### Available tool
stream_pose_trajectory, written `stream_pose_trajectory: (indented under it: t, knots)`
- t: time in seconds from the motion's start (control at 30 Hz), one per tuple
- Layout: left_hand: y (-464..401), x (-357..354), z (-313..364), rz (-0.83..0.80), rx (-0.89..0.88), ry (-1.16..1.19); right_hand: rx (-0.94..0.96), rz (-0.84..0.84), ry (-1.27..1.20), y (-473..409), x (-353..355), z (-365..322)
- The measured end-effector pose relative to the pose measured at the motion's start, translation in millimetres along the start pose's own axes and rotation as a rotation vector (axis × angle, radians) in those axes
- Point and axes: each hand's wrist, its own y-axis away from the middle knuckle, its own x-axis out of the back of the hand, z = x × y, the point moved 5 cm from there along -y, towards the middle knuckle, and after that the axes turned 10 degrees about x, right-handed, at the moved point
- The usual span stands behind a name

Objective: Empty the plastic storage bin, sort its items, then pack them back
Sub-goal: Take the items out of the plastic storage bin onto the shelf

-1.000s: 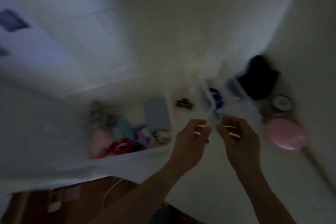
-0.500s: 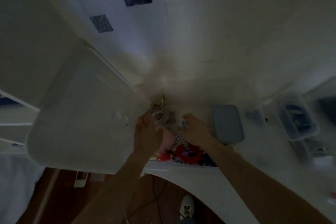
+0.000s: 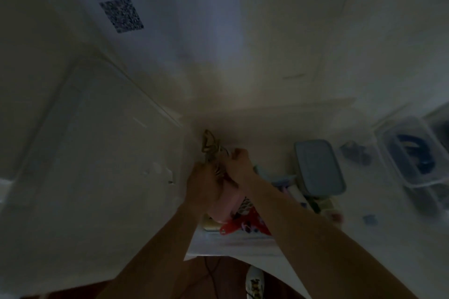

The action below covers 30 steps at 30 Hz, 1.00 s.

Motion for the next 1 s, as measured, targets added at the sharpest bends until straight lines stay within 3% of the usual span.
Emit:
stream_pose_trajectory:
  t: [0.07, 0.17, 0.23, 0.3, 0.43, 0.67, 0.77, 0.83, 1.0]
  knots:
    - [4.3, 1.3, -1.3, -0.019, -0.007, 0.036, 0.026, 0.003, 0.018, 0.1, -0.2, -2.6]
    - [11.4, 17.4, 3.4, 0.156, 0.071, 0.154, 0.073, 0.035, 0.01, 0.5, 7.1, 0.7]
    - [8.9, 27.5, 10.8, 0.242, 0.117, 0.374, 0.094, 0.054, -0.011, 1.8, 13.9, 4.0]
    - [-6.2, 23.9, 25.8, 0.178, 0.08, 0.487, 0.096, 0.068, -0.015, 5.3, 20.6, 4.0]
    - [-35.2, 6.6, 45.2, 0.057, 0.03, 0.323, 0.083, 0.096, -0.034, 11.9, 41.4, 7.3]
    - [26.4, 56.4, 92.3, 0.425, -0.159, 0.498, 0.236, 0.25, -0.271, 82.2, 123.3, -26.5]
    - [77.8, 66.0, 144.2, 0.199, -0.177, 0.866, 0.358, 0.351, -0.334, 149.8, 196.6, -37.0]
    - [103.7, 58.3, 183.8, 0.016, -0.175, 1.06, 0.34, 0.454, -0.437, 191.2, 247.2, -28.4]
    - [156.7, 7.2, 278.2, -0.317, -0.108, 1.253, 0.241, 0.659, -0.611, 270.5, 354.1, 15.7]
